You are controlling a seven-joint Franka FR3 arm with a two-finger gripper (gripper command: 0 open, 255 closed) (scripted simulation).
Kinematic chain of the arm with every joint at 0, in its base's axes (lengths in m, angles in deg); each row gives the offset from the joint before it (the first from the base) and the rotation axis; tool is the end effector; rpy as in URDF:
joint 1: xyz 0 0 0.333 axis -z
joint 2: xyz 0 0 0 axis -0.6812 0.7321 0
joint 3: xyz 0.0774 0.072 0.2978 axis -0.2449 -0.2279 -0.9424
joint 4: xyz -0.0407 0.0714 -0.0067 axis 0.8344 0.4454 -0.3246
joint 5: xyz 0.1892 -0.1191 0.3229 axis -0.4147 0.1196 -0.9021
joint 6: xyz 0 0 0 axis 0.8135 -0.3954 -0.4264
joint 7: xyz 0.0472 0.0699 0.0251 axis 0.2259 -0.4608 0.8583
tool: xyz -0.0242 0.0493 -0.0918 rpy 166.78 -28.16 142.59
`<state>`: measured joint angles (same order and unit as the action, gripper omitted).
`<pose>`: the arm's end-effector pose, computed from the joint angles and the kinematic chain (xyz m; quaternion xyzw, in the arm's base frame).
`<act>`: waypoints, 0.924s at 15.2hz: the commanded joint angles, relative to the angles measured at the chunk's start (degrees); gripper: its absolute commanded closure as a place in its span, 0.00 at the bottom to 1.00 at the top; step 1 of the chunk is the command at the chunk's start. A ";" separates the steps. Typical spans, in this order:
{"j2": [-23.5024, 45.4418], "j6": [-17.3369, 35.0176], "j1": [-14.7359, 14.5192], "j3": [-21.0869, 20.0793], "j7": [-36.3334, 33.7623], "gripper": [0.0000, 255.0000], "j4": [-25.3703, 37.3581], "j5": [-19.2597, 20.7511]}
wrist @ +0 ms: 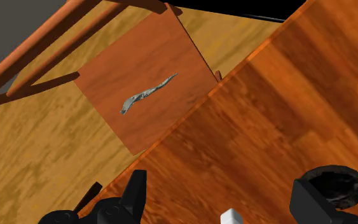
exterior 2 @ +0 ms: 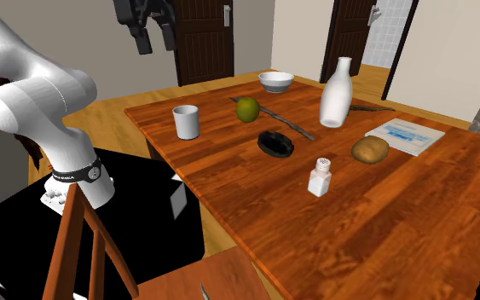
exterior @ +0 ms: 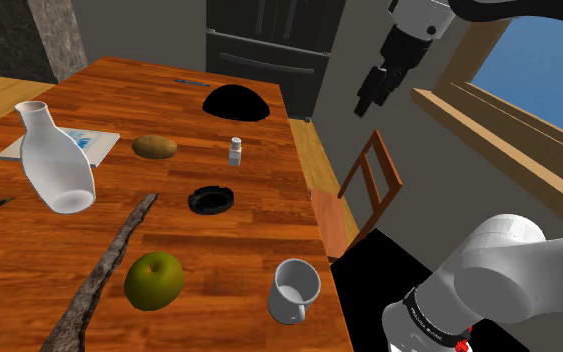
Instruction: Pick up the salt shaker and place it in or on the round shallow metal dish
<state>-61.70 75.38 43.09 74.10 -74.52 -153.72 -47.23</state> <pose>0.3352 0.0087 0.6188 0.9948 0.0551 0.0760 0.0385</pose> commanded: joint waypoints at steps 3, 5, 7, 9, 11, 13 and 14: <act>4.01 2.58 -0.18 -0.42 -0.44 0.00 0.90 -0.31; 8.13 4.98 -0.34 -0.83 -0.87 0.00 2.10 -0.56; 12.34 7.18 -0.50 -1.24 -1.29 0.00 3.58 -0.76; 16.63 9.17 -0.64 -1.67 -1.69 0.00 5.35 -0.91; 20.96 10.93 -0.78 -2.08 -2.09 0.00 7.40 -1.00; 25.35 12.46 -0.91 -2.49 -2.49 0.00 9.74 -1.02; 27.56 13.14 -0.97 -2.69 -2.69 0.00 11.01 -1.01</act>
<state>-36.85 87.61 42.09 71.48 -77.18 -144.27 -48.31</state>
